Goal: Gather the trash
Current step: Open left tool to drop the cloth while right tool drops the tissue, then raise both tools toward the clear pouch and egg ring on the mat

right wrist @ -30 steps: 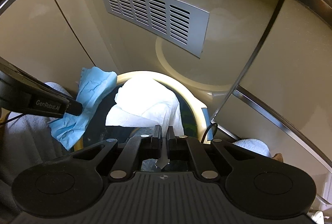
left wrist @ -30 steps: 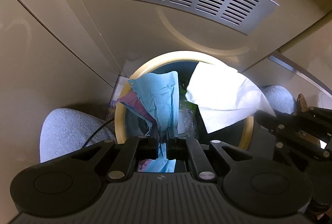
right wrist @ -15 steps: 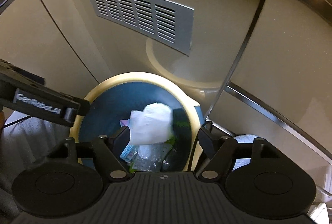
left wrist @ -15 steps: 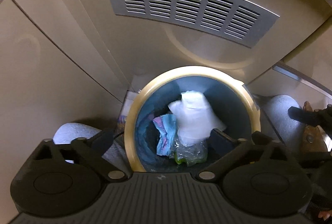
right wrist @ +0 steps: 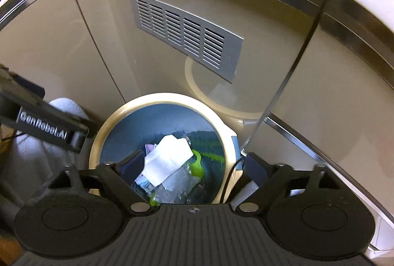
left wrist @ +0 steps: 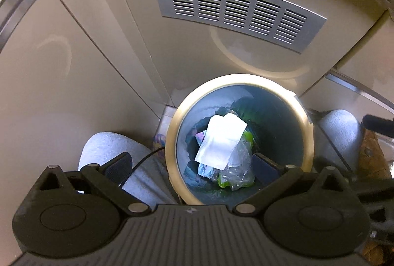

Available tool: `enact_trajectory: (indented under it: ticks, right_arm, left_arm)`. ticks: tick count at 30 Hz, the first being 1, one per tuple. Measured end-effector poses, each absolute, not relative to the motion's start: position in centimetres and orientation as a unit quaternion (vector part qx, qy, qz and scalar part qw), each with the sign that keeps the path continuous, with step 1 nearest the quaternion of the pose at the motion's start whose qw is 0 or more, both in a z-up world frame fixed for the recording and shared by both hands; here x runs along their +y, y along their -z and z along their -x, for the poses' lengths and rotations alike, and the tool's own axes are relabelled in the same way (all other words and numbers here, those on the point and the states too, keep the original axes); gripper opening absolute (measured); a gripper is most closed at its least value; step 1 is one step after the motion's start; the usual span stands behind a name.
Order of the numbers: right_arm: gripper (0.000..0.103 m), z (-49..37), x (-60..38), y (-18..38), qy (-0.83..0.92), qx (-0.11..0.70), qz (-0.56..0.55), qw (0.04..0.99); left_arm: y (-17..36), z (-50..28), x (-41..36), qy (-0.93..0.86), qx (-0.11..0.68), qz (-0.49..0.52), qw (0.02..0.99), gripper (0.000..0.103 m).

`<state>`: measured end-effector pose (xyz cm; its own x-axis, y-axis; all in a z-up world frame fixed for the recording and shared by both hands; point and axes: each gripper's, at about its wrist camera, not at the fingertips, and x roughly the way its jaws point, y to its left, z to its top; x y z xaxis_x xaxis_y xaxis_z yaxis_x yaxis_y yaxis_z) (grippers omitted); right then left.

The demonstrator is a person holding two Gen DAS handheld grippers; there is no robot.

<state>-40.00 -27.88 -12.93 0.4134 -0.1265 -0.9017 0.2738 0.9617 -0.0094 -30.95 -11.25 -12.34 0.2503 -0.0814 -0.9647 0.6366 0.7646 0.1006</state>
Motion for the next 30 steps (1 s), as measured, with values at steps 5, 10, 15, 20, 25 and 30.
enact_trajectory:
  ticks: [5,10,15,20,25,30]
  right_arm:
    - [0.092,40.5,-27.1,12.2,0.118,0.523,-0.053,0.842]
    - [0.093,40.6,-26.6,12.0,0.116,0.519,-0.039,0.846]
    - [0.093,40.8,-26.5,11.7,0.119,0.512,-0.035,0.850]
    - [0.093,40.9,-26.4,11.5,0.125,0.508,-0.035,0.852]
    - [0.093,40.9,-26.4,11.5,0.125,0.506,-0.032,0.853]
    - [0.093,41.1,-26.6,10.1,0.133,0.486,-0.029,0.863]
  left_arm:
    - [11.9,31.5,-11.2,0.242,0.562,-0.256,0.748,0.103]
    - [12.1,32.0,-11.1,0.242,0.565,-0.268,0.742,0.103]
    - [12.0,32.2,-10.9,0.242,0.562,-0.266,0.745,0.103]
    - [11.9,32.2,-10.9,0.243,0.561,-0.267,0.745,0.103]
    - [11.8,32.2,-11.0,0.245,0.559,-0.268,0.745,0.103]
    - [9.3,32.3,-10.8,0.256,0.521,-0.260,0.772,0.103]
